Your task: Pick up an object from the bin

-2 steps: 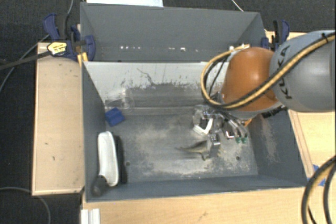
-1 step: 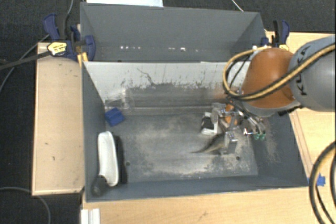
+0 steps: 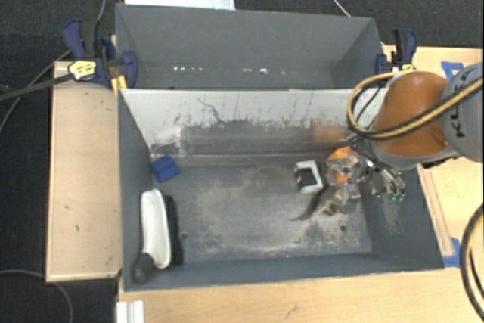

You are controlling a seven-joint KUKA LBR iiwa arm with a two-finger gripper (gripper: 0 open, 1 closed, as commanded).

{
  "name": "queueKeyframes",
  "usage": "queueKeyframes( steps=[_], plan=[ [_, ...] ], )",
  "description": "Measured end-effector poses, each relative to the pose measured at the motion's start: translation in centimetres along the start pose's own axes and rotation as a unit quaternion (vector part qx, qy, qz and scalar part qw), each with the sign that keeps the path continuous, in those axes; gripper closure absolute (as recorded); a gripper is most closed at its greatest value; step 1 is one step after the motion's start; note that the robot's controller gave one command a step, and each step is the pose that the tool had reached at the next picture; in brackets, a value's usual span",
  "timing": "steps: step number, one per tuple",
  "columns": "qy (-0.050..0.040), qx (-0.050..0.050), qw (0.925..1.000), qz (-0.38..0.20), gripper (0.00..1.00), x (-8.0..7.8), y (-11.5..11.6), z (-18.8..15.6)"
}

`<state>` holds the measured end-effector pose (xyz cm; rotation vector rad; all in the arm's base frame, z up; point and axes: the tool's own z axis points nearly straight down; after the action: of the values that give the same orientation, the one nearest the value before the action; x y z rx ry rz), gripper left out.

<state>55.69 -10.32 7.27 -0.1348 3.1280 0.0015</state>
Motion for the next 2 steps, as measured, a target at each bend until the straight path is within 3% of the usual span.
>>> queueKeyframes(
  steps=[1,2],
  plan=[
    [-0.0004,0.003,1.0000,0.006,1.00,0.1,0.8,-0.2],
    [-0.0017,0.000,1.0000,-0.007,0.00,-0.6,2.2,0.2]
  ],
)
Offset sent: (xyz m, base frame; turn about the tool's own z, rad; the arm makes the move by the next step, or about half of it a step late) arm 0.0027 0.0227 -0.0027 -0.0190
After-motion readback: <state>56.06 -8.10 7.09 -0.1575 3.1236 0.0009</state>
